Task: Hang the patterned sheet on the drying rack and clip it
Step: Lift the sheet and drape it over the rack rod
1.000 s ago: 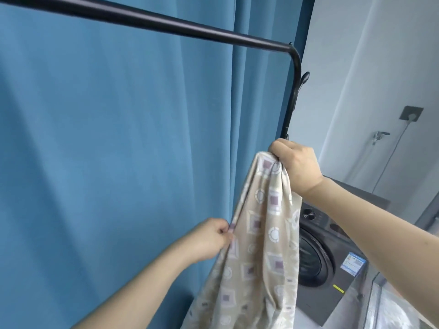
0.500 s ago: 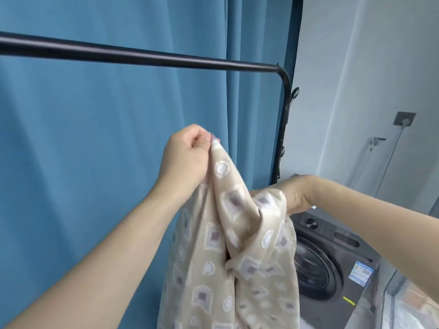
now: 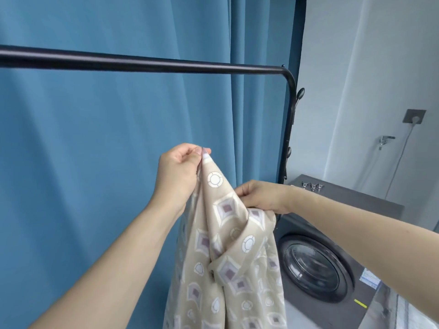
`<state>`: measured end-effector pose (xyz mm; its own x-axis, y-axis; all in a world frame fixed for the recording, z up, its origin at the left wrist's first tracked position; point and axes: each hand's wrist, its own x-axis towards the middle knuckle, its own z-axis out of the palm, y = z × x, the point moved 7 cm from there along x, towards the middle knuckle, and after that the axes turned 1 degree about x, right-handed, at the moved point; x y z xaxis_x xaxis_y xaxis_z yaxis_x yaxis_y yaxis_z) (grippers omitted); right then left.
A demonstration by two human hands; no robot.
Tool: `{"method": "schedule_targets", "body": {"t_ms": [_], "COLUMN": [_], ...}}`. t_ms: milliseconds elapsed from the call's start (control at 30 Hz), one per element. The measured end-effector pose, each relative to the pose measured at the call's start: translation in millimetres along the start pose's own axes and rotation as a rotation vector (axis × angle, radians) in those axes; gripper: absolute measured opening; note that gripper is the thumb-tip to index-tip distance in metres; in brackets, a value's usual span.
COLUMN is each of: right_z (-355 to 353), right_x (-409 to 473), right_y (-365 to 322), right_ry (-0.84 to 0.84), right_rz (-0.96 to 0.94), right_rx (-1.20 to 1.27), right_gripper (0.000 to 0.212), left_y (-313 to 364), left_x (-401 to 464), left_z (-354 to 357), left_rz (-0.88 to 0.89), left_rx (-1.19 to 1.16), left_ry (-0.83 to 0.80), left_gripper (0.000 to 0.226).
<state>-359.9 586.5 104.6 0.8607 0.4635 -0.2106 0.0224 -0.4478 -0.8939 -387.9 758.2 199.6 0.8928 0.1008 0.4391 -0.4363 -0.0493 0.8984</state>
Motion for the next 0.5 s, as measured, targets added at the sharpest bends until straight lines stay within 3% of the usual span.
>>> {"method": "schedule_targets", "body": {"t_ms": [67, 167, 233, 300, 367, 500], "right_z": [-3.2, -20.5, -40.8, -58.0, -68.2, -77.5], "right_x": [2.8, -2.2, -9.7, -17.6, -24.8, -36.9], "right_y": [-8.5, -19.6, -29.9, -41.7, -51.5, -65.2], "right_ry": [0.110, 0.252, 0.409, 0.559, 0.668, 0.661], "right_rz": [-0.066, -0.134, -0.186, -0.258, -0.335, -0.464], "right_rx": [-0.141, -0.117, -0.107, -0.071, 0.071, 0.495], "right_gripper": [0.013, 0.018, 0.018, 0.020, 0.027, 0.033], "left_y": [-2.8, -2.7, -2.7, -7.6, -21.7, -71.4], "left_x": [-1.0, -2.9, -7.3, -20.7, -33.2, -31.9], "left_z": [-5.4, -16.3, -19.8, -11.2, 1.1, 25.3], "left_rz": [0.013, 0.030, 0.082, 0.078, -0.040, -0.399], "left_rx": [0.019, 0.059, 0.143, 0.168, 0.060, 0.013], "left_ry": [0.014, -0.015, -0.135, -0.386, -0.586, -0.530], "left_gripper": [0.029, 0.023, 0.020, 0.017, 0.013, 0.032]}}
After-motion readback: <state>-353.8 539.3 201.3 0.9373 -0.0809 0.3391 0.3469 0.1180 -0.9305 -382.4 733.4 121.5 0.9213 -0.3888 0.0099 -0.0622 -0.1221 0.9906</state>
